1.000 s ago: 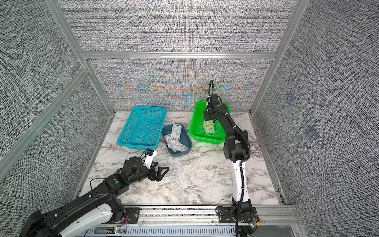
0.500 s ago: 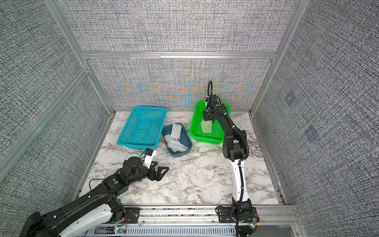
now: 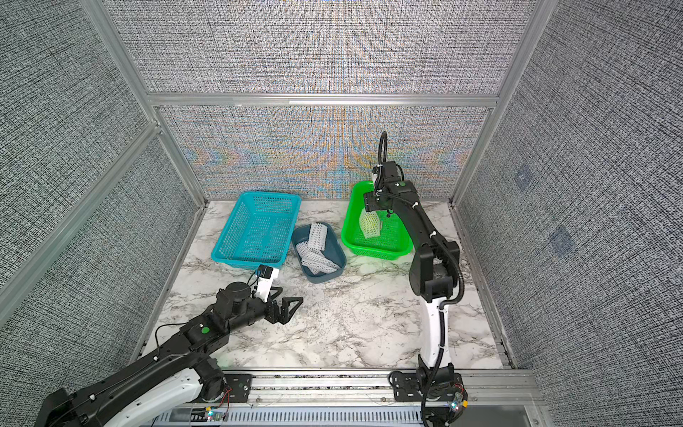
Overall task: Sleeve custard apples in foam nets
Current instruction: Adjust the custard apple in the basket, then reset both arms
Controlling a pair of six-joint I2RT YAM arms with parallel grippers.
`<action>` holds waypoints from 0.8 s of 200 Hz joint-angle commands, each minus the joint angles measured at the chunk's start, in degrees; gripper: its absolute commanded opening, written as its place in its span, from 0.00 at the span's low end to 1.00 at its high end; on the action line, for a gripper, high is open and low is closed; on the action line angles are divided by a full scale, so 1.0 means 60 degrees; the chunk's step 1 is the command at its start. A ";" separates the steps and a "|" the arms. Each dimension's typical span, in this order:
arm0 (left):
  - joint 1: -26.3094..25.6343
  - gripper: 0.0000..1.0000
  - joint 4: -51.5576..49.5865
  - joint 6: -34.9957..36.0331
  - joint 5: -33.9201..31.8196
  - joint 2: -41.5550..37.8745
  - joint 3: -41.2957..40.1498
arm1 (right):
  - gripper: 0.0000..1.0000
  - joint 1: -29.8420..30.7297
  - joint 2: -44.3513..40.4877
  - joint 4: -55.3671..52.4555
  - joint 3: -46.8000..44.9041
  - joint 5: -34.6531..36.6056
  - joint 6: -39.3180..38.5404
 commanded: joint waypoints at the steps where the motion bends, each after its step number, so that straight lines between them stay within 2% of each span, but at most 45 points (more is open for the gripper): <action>1: 0.0000 0.99 0.0014 0.0187 -0.0506 -0.0082 0.0054 | 0.99 0.0131 -0.1244 0.0481 -0.2016 0.0128 -0.0022; 18: 0.0000 0.99 -0.0269 0.0314 -0.1372 -0.0111 0.0266 | 0.99 0.0189 -0.2697 0.1398 -0.4156 0.0223 0.0093; 49: 0.0015 1.00 -0.1187 0.0341 -0.4172 -0.0171 0.0877 | 0.99 0.0319 -0.5488 0.2398 -0.7515 0.0490 0.0371; 75: 0.0008 1.00 -0.1098 0.0466 -0.5811 -0.0364 0.0814 | 0.99 0.0424 -0.7848 0.3054 -0.9842 0.0562 0.0657; 94: 0.0015 0.99 -0.1123 0.0602 -0.7110 -0.0638 0.0683 | 0.99 0.0457 -0.9267 0.3734 -1.1550 0.1356 0.0746; 111: 0.0015 0.99 -0.1086 0.0975 -0.8347 -0.0907 0.0613 | 0.99 0.0495 -1.0223 0.4811 -1.2830 0.2428 0.0754; 140: 0.0029 0.99 -0.0936 0.2597 -0.9579 -0.1063 0.1169 | 0.99 0.0612 -1.1401 0.6654 -1.4073 0.2558 0.0219; 160: 0.0037 1.00 -0.0844 0.3525 -1.0523 -0.0730 0.1540 | 0.99 0.0603 -1.1589 0.8007 -1.4910 0.3041 -0.0067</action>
